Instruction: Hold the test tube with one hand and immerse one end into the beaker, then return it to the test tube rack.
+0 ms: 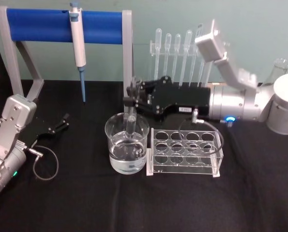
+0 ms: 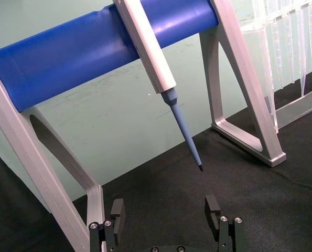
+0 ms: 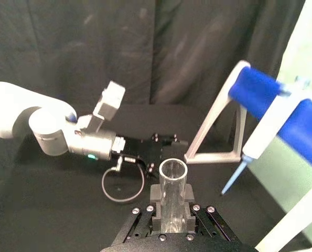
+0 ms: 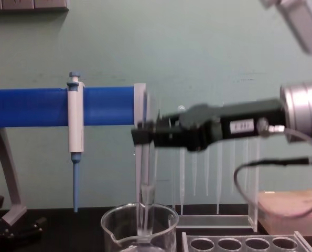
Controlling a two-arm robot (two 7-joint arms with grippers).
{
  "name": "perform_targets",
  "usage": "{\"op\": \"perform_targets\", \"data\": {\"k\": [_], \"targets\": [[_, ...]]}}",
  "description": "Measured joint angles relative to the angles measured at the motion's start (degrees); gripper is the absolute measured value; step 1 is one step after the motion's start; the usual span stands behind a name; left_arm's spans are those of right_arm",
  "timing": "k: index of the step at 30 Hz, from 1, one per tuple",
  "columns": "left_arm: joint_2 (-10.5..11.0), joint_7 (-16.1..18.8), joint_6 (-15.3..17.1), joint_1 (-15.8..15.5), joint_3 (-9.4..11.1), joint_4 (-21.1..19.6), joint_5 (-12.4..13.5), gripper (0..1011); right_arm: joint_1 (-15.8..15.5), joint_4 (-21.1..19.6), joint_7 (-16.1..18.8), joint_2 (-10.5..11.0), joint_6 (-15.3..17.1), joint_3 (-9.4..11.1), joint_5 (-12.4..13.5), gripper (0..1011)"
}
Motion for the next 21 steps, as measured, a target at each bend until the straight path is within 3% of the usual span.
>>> {"op": "perform_targets", "data": {"k": [11,15,21], "targets": [[0.0,0.0,0.0,0.0,0.0,0.0,0.0,1000,0.2,-7.7,-1.4,4.5,1.1,2.3,2.3,237],[0.0,0.0,0.0,0.0,0.0,0.0,0.0,1000,-1.3,-10.4,-2.1,7.1,1.3,3.5,3.4,238],[0.0,0.0,0.0,0.0,0.0,0.0,0.0,1000,-5.9,-14.9,-3.6,12.4,0.8,6.3,5.6,237]]}}
